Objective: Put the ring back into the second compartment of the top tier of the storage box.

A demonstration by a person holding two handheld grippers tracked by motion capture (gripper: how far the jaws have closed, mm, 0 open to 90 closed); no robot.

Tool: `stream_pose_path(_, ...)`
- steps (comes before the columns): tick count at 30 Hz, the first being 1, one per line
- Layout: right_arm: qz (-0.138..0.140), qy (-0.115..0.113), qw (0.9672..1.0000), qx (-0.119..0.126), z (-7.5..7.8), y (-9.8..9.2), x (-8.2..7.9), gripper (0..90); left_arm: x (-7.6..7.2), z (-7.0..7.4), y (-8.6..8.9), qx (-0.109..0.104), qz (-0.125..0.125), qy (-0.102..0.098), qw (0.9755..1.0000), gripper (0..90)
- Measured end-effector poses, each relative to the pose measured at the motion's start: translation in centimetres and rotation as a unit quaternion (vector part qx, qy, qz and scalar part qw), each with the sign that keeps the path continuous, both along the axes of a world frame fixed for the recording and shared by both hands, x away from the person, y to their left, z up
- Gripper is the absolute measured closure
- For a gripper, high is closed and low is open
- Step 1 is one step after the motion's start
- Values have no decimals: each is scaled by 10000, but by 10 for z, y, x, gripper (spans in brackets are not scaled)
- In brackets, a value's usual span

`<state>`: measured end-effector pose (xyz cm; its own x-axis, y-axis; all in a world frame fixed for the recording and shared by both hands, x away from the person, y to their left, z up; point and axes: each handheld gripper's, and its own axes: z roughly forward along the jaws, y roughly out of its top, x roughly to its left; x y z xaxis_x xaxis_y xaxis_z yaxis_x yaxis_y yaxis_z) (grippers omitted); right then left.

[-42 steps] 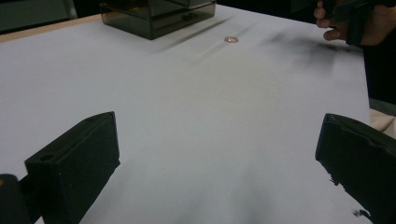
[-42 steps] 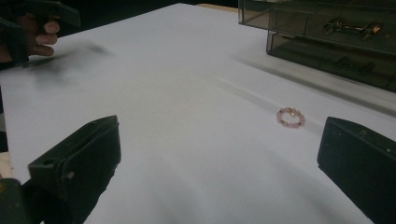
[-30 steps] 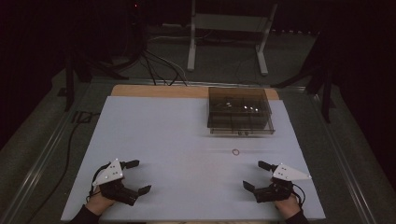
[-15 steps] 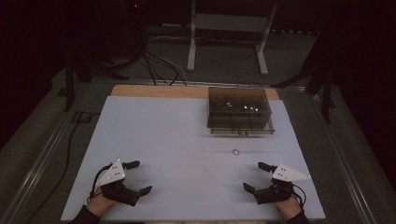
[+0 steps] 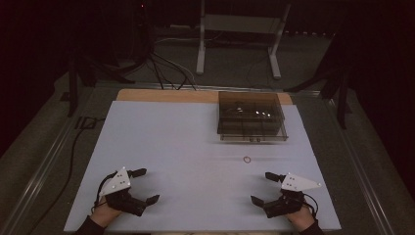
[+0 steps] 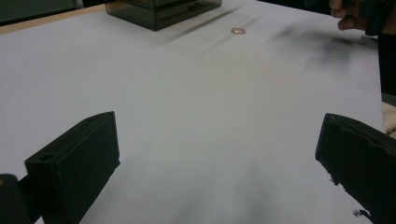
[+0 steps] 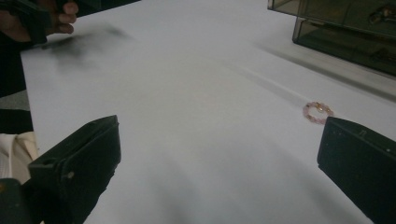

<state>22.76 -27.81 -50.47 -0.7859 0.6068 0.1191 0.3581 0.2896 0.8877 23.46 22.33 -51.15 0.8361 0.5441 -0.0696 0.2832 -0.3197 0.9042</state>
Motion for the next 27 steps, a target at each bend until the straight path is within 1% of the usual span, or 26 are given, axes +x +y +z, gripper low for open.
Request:
stream_pose_path(4,21,-21,10000,40,3,2,0,0,0,0,0,-21,5,7,10000,8)
stream_pose_path(7,25,-104,9999,95,9,4,-1,0,0,0,1,-20,-2,19,10000,8)
stream_pose_path(15,38,-162,9998,139,16,6,-1,0,0,0,2,-42,-2,16,10000,8)
stream_pose_path(18,25,-183,9998,115,17,7,-1,0,0,0,2,-45,-1,26,10000,8)
stream_pose_path(20,-1,-202,9996,207,18,7,0,0,0,0,2,-53,-12,34,10000,8)
stream_pose_path(27,-38,-270,9994,192,22,8,3,0,0,0,2,-60,-30,33,10000,8)
